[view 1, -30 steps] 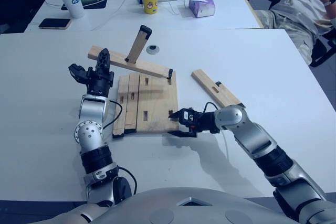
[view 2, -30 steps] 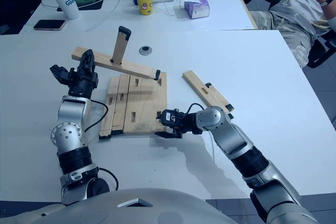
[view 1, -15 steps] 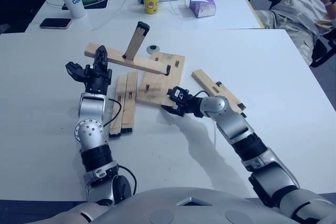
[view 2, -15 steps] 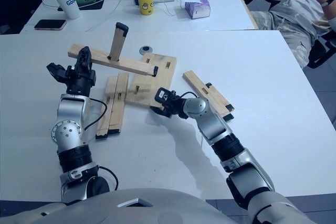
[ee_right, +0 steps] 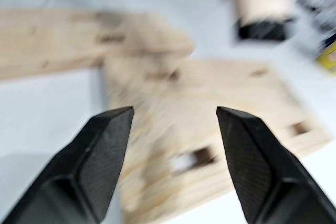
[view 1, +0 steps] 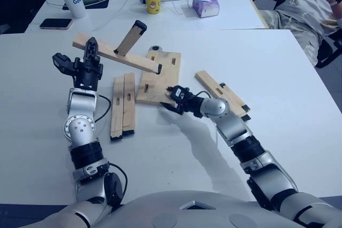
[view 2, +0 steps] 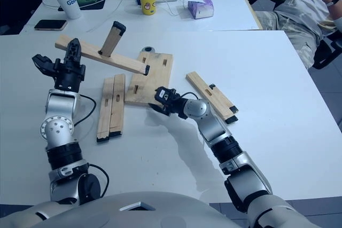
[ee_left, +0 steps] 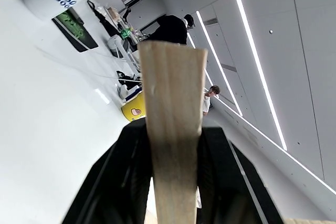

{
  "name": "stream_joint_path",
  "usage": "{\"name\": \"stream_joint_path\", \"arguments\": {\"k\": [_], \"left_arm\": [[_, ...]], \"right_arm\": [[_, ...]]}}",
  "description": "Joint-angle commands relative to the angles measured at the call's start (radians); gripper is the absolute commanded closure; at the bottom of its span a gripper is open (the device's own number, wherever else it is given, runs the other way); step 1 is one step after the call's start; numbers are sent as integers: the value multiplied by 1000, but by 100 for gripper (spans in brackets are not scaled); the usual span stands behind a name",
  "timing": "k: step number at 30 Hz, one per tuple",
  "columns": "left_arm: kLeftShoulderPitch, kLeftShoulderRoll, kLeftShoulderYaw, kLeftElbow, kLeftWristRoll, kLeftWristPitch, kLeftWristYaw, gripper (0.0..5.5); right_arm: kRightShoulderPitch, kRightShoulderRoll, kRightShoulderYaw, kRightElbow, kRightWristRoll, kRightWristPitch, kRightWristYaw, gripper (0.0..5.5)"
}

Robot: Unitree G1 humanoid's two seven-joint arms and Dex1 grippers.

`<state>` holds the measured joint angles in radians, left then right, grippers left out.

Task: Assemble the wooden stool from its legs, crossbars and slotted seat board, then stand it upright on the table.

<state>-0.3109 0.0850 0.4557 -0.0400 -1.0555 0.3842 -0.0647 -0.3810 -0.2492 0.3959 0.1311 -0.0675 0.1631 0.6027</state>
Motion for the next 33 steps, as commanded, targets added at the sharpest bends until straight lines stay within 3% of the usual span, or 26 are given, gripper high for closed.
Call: {"name": "stream_joint_path", "arguments": {"k": [1,15,33], "left_arm": [[-18,35,8,-12,-7,23,-17,446],[144,38,15,-247,-22,89,125,446],[169,83,-48,-213,162,63,61,446]], "right_arm": [[-1,12,-36,-50,-5,-18,-37,258],[119,-32,-205,-154,24,68,-132,258],[184,-16,-181,-204,16,88,-165,258]]}}
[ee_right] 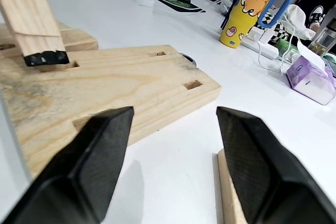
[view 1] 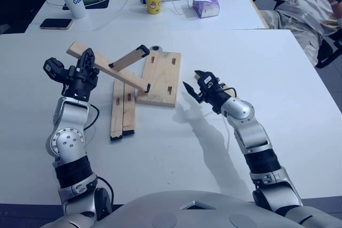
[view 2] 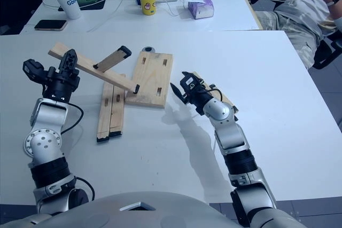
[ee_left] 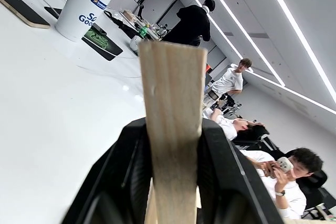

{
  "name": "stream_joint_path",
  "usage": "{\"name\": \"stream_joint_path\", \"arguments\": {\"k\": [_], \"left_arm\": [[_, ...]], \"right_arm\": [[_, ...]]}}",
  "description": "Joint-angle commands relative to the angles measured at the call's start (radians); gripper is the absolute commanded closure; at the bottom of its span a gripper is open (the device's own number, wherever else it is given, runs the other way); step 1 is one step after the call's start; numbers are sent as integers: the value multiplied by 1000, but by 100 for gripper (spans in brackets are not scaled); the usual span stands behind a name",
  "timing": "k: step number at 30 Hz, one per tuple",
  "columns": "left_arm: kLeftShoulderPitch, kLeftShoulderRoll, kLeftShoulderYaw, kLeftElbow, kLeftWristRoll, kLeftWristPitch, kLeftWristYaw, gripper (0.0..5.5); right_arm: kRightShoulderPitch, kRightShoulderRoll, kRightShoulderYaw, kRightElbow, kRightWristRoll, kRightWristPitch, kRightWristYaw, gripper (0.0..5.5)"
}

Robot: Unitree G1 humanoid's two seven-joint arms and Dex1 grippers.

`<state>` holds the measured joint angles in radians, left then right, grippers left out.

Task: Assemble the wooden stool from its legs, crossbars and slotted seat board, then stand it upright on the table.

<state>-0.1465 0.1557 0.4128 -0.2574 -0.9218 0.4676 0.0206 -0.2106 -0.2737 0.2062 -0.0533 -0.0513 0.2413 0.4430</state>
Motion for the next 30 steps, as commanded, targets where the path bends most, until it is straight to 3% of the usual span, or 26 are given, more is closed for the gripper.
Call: {"name": "stream_joint_path", "arguments": {"k": [1,21,30], "left_arm": [[4,11,-3,4,33,-25,-28,446],[0,-48,-64,39,166,-83,-17,446],[49,-39,-156,-42,320,-102,12,446]], "right_arm": [[14,9,10,-19,0,10,-4,258],[16,12,29,-22,-8,7,-1,258],[19,8,33,-22,-15,1,-5,258]]}}
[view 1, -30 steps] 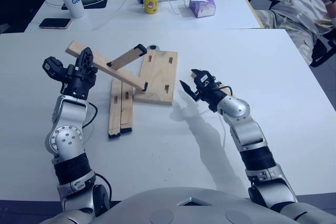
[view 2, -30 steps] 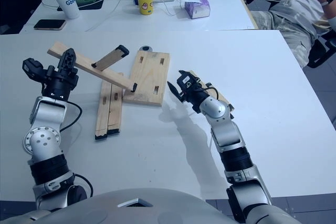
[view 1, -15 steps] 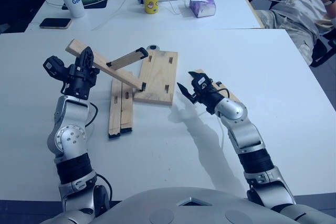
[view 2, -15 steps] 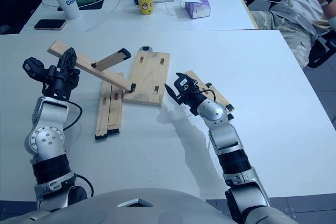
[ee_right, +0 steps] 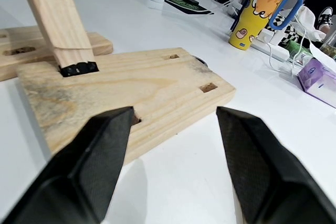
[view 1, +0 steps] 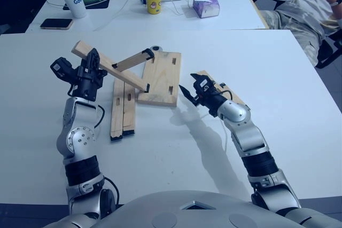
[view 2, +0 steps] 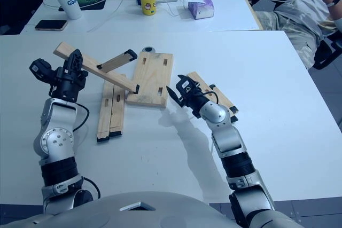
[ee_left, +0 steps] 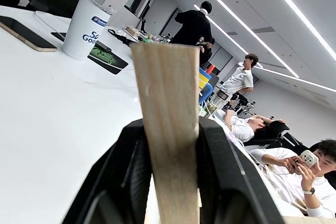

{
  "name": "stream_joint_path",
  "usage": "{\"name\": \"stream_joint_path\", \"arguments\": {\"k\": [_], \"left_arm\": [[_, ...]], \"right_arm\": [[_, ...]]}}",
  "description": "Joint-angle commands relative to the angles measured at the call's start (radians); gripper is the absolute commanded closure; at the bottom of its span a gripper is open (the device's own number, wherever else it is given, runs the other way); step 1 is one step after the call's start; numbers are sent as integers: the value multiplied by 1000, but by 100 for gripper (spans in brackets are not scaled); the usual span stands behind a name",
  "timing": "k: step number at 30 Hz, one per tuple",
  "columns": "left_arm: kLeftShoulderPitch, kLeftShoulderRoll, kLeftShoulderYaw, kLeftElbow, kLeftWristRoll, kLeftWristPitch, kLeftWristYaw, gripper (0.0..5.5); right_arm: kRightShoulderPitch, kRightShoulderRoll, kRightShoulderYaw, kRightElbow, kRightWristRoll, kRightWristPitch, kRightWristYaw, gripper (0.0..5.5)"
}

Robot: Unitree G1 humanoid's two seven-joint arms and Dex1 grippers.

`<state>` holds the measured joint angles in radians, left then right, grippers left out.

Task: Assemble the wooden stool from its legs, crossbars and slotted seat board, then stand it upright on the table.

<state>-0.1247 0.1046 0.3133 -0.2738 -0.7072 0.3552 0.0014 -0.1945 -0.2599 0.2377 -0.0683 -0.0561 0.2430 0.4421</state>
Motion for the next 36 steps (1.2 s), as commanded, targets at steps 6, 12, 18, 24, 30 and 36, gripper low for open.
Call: {"name": "stream_joint_path", "arguments": {"k": [6,12,18,24,30,36], "left_arm": [[50,2,-174,-46,298,-15,98,446],[-8,6,-261,-94,409,-18,105,446],[7,-8,-286,-58,457,-48,81,446],[7,8,-314,-38,462,-118,-13,446],[10,25,-308,-31,463,-161,-82,446],[10,22,-313,-34,483,-175,-103,446]], "right_arm": [[-3,-4,9,-3,-25,-10,-10,258],[-18,-3,-2,15,-32,-27,-25,258],[-34,-6,-11,41,-33,-45,-33,258],[-31,-4,-26,46,-25,-49,-45,258],[-34,0,-35,63,-26,-58,-48,258],[-46,0,-36,87,-28,-69,-48,258]]}}
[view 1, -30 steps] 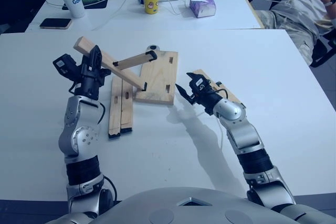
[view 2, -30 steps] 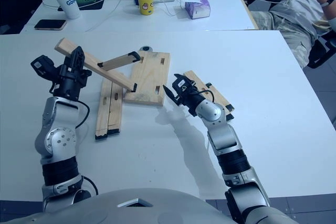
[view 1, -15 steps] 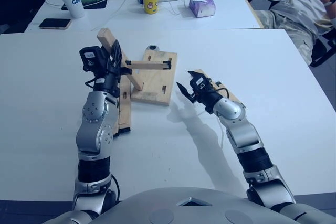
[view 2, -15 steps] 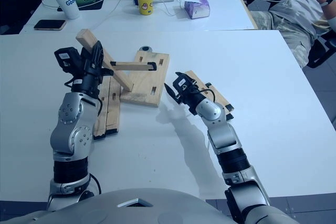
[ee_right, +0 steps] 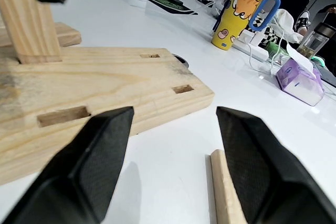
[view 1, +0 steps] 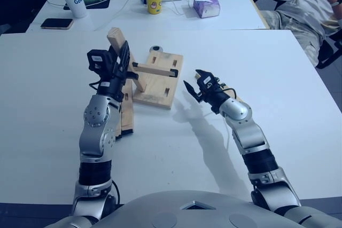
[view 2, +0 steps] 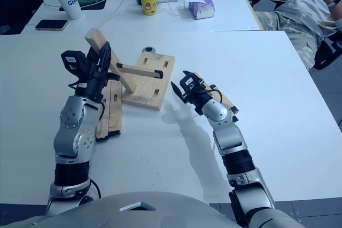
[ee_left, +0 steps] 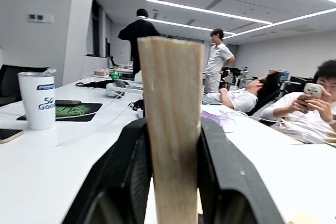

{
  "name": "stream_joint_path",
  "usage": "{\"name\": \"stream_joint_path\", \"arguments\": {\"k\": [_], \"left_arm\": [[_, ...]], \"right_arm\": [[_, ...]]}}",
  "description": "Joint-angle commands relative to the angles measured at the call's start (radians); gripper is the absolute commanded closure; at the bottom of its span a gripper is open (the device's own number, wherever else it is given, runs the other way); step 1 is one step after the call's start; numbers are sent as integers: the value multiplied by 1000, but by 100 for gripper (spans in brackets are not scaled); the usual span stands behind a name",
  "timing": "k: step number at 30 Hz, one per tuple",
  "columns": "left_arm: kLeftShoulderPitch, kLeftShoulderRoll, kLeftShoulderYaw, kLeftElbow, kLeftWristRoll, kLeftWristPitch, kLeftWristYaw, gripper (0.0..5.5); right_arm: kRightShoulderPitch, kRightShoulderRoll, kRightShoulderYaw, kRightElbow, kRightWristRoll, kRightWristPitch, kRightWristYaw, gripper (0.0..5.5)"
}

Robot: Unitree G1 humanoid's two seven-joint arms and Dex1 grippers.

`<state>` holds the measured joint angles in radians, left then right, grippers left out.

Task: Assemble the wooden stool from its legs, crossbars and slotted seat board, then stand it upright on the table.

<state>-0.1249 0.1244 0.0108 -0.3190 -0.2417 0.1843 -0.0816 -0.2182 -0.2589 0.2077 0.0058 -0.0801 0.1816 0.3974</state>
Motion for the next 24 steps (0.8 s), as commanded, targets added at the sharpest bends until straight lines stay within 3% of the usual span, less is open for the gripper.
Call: {"name": "stream_joint_path", "arguments": {"k": [1,9,14,24], "left_arm": [[19,1,-9,16,20,-8,-21,446],[53,-10,47,50,29,-66,-4,446],[108,1,16,59,66,-150,-45,446],[83,-7,38,85,21,-122,-55,446]], "right_arm": [[-24,-1,-7,15,-5,-8,-4,258],[-27,0,-14,21,-6,-13,-12,258],[-23,4,-9,22,-9,-15,-18,258],[-25,7,-6,26,-10,-16,-24,258]]}}
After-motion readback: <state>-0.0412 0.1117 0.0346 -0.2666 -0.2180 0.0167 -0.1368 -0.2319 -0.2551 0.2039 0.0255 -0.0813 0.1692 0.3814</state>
